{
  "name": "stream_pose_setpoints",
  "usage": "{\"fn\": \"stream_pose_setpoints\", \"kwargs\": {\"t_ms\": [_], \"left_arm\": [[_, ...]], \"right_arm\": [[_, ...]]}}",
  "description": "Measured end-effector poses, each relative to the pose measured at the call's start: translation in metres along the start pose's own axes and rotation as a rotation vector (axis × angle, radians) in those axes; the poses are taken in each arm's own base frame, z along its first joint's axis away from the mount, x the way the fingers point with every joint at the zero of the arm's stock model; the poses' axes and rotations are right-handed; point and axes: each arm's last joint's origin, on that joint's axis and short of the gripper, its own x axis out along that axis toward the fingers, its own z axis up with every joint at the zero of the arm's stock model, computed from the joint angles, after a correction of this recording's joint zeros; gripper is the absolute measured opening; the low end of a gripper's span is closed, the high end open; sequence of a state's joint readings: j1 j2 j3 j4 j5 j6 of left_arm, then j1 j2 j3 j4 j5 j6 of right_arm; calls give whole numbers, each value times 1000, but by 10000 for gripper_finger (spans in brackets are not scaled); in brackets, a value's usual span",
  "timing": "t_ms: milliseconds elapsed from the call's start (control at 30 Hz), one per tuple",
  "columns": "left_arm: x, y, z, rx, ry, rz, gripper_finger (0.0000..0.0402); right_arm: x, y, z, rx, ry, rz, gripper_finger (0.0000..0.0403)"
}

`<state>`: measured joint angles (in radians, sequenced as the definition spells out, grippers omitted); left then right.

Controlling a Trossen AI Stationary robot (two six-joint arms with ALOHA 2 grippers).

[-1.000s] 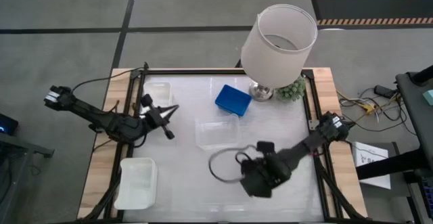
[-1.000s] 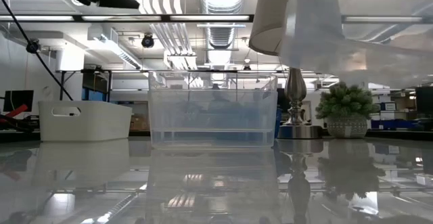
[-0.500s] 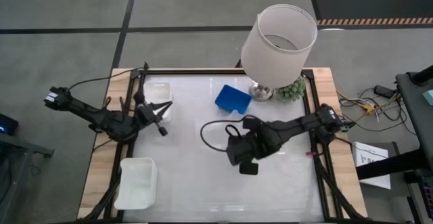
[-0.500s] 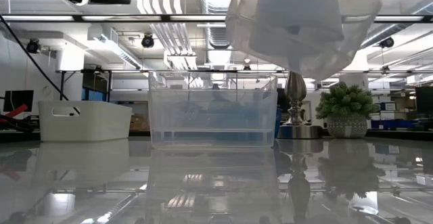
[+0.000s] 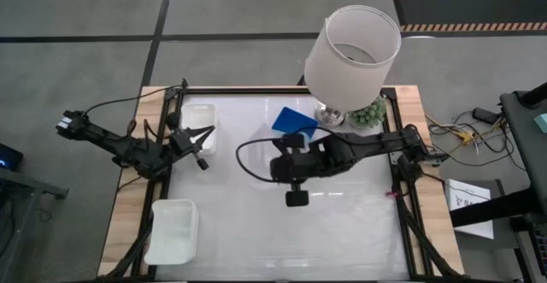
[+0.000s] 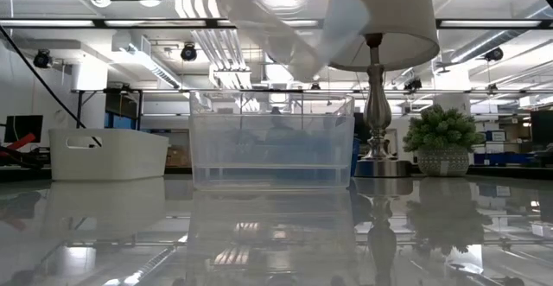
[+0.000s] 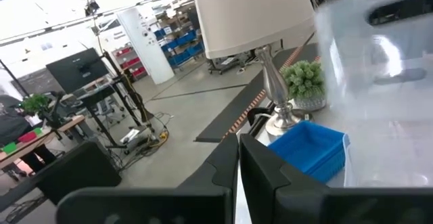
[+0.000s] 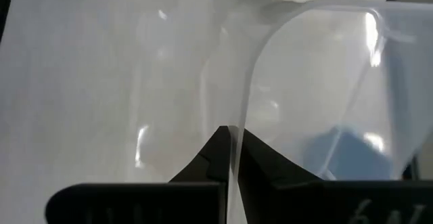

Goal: Stack baskets by color
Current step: Stack the bottom transparent bin on top of the top transparent bin

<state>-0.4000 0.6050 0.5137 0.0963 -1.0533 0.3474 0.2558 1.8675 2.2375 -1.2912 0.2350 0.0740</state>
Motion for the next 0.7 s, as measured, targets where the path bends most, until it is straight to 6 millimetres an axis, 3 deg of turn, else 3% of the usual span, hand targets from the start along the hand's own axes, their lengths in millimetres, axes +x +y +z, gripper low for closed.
{"fn": "stream_pose_setpoints", "kwargs": {"t_ms": [300, 700], "left_arm": [[1, -3, -3, 16, 8, -4, 0], [1, -4, -4, 19, 10, -5, 0]], "right_arm": [[11, -13, 4, -54, -33, -12, 9], [46, -7, -11, -61, 60, -25, 9]]}}
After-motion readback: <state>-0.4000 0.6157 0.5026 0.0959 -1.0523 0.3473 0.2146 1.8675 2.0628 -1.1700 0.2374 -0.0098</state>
